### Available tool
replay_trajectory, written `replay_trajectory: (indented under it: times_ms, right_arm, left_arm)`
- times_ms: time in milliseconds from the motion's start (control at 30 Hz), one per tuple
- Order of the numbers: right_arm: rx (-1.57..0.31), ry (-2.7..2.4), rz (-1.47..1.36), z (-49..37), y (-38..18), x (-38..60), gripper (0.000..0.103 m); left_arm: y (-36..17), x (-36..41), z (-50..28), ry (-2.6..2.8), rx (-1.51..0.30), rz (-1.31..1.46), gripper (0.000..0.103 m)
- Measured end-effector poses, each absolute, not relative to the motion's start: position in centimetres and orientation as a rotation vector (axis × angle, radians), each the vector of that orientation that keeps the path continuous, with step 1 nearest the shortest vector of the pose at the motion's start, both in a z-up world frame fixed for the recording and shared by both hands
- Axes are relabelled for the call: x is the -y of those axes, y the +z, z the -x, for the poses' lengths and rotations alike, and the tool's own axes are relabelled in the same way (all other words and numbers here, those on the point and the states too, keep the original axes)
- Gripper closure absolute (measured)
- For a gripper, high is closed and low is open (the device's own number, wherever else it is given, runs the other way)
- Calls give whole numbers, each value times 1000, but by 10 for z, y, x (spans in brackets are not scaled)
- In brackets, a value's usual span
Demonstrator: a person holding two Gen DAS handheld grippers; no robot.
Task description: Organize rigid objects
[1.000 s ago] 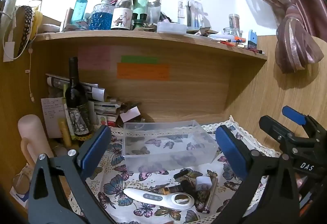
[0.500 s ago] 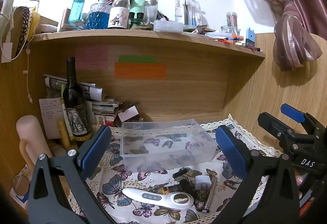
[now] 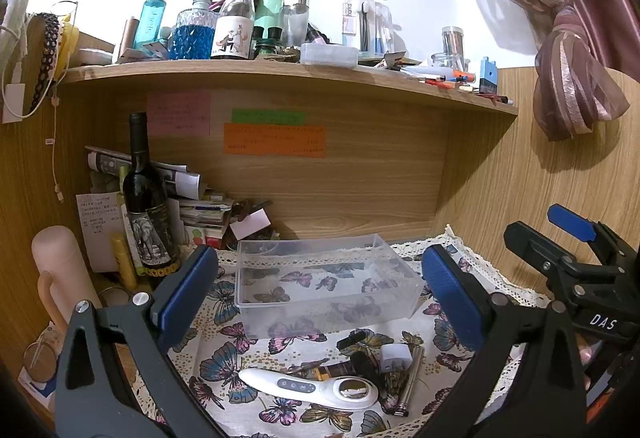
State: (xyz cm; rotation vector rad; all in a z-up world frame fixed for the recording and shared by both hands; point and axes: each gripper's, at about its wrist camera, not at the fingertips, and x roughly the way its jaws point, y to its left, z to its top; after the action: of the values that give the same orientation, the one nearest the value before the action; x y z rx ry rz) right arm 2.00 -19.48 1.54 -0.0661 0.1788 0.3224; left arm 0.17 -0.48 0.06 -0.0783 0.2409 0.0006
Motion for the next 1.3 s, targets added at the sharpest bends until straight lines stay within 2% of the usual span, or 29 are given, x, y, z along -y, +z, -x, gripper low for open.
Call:
replay_trajectory:
  times_ms: [1300]
  right_arm:
    - [-163,324,61,-12,17,192,0]
  left_arm:
    - [11,11,4,-12,-230,82,0]
